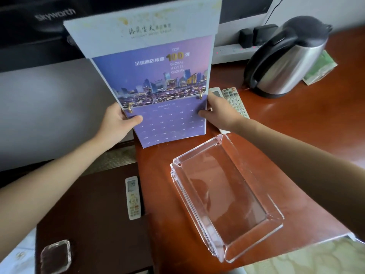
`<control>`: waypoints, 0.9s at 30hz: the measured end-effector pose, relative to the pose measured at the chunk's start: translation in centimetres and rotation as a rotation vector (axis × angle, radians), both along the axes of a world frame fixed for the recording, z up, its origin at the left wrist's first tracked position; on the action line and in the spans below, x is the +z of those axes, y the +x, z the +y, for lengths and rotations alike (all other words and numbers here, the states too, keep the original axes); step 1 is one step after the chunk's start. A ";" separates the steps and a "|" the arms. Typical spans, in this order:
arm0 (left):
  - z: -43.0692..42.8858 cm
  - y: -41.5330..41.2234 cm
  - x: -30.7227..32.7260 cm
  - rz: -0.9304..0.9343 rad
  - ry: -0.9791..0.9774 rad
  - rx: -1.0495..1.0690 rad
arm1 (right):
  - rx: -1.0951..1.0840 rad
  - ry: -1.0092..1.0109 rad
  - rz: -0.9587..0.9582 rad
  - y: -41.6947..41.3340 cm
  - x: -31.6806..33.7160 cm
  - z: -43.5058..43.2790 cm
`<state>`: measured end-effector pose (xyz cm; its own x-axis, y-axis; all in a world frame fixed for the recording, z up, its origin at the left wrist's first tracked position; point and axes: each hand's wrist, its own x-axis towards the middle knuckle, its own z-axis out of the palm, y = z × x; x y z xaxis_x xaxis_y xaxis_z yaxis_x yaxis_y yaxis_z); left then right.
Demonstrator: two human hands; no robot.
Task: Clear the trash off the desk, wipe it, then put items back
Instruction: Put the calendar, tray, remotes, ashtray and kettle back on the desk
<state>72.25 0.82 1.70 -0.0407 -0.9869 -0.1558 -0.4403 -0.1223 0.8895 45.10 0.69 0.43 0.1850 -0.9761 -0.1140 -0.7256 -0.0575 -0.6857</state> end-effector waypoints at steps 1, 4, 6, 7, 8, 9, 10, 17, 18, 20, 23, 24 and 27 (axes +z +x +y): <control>0.1 -0.1 0.0 0.003 -0.004 -0.015 | -0.007 0.000 -0.009 -0.1 0.0 0.1; 0.6 -0.5 0.0 -0.008 0.016 -0.006 | -0.007 0.017 -0.043 -0.3 0.2 0.2; 1.4 -0.3 -0.8 -0.040 0.101 0.014 | -0.045 0.010 -0.078 -1.1 -0.2 1.2; 2.2 0.0 -1.5 -0.088 0.152 0.010 | -0.097 0.005 -0.078 -1.6 -0.6 2.2; 3.1 0.4 -2.1 -0.175 0.194 -0.017 | -0.158 0.005 -0.049 -2.3 -1.1 3.4; 4.3 0.9 -2.7 -0.294 0.222 -0.080 | -0.210 0.028 0.011 -3.1 -1.7 4.8; 5.4 1.3 -3.2 -0.432 0.216 -0.173 | -0.236 0.088 0.095 -3.8 -2.5 6.3; 9.2 -4.3 -4.3 -0.600 -0.150 -1.075 | -0.269 0.347 0.297 -5.2 -5.0 12.2; 9.4 -5.5 -4.7 -0.682 -0.132 -1.035 | -0.277 0.348 0.283 -5.2 -4.9 12.3; 9.8 -7.3 -5.4 -0.840 -0.133 -0.861 | -0.281 0.354 0.274 -5.3 -4.7 12.3; 9.2 -7.4 -6.0 -0.830 -0.073 -0.625 | -0.316 0.386 0.273 -5.4 -4.4 13.2; 8.6 -7.1 -6.1 -0.736 0.007 -0.571 | -0.317 0.398 0.278 -5.3 -4.2 13.7; 7.5 -7.0 -5.9 -0.521 0.186 -0.559 | -0.296 0.454 0.211 -4.9 -3.7 15.7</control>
